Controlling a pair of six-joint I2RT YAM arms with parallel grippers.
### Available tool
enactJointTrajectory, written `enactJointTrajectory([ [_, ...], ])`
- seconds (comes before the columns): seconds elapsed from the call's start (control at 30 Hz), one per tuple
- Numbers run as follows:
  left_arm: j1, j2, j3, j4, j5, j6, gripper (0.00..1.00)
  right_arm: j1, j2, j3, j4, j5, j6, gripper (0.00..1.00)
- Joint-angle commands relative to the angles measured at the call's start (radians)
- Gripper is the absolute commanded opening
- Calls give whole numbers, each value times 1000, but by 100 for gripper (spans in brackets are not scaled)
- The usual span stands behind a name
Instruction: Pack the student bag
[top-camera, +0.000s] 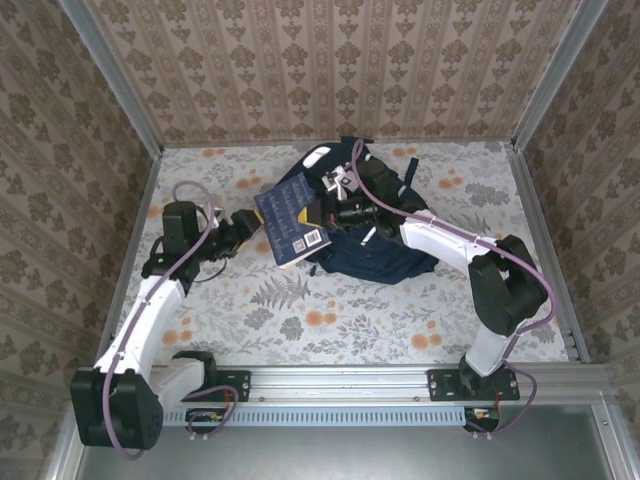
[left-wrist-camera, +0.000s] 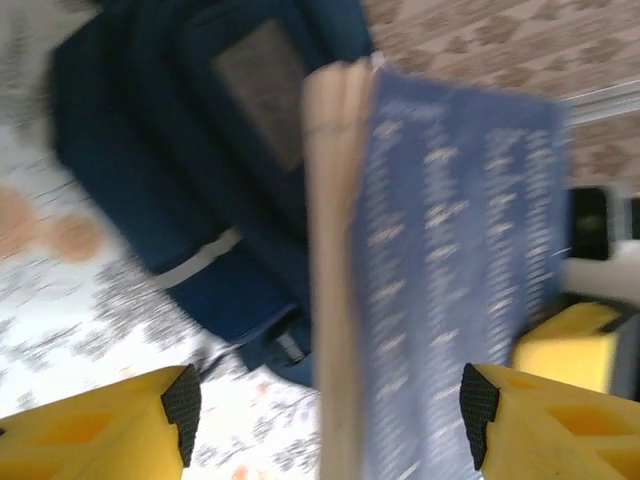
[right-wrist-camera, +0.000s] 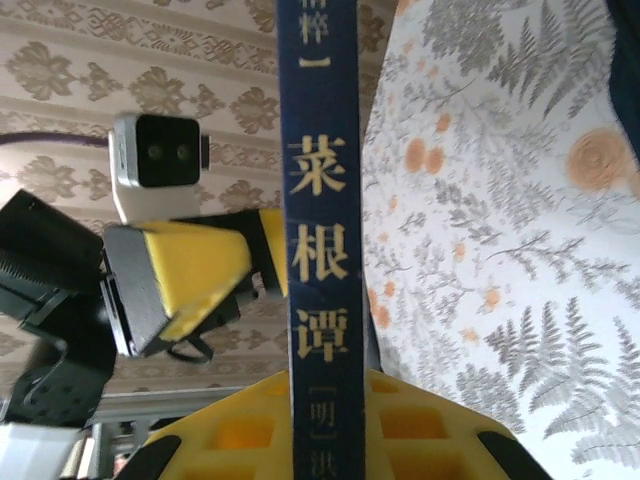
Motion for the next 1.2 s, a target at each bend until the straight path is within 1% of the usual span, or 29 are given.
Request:
enactJointTrajectory([
  [0.0,-20,45,71,222,125,-97,70,11,-65,-24,169,-102,99,0],
  [0.17,-57,113,115,240,125,-129,67,0,-106,-68,258,-111,144,0],
  [0.27,-55,135,131,208,121,-119,69,-1,-131,-94,305,-117,160,0],
  [0.4,-60,149,137,214,125,-129,70,-3,-157,-123,343,-116,172,0],
  [0.53,-73,164,136,296,150,-197,68,-8,-155,-137,366,-113,188,0],
  [0.67,-95,178,134,382,165,-262,66,-19,-128,-147,444,-115,252,0],
  [0.73,-102,180,129,427,173,-289,61,-24,-118,-147,457,-110,264,0],
  [0.77,-102,179,128,441,172,-298,57,-28,-117,-150,454,-102,266,0],
  [0.8,-103,175,126,446,168,-300,51,-33,-117,-153,455,-97,268,0],
  [0.9,-103,157,118,423,140,-297,28,-46,-123,-162,450,-79,270,0],
  [0.97,-104,140,105,422,117,-303,14,-52,-129,-164,432,-66,262,4],
  [1.0,-105,134,100,423,109,-306,9,-52,-132,-164,422,-61,257,7],
  [1.03,-106,128,99,425,98,-311,4,-55,-135,-166,411,-53,250,13],
  [1.07,-106,122,96,430,84,-319,1,-58,-140,-170,401,-36,246,28],
  [1.17,-112,96,74,453,-9,-358,0,-59,-159,-204,423,42,248,47],
])
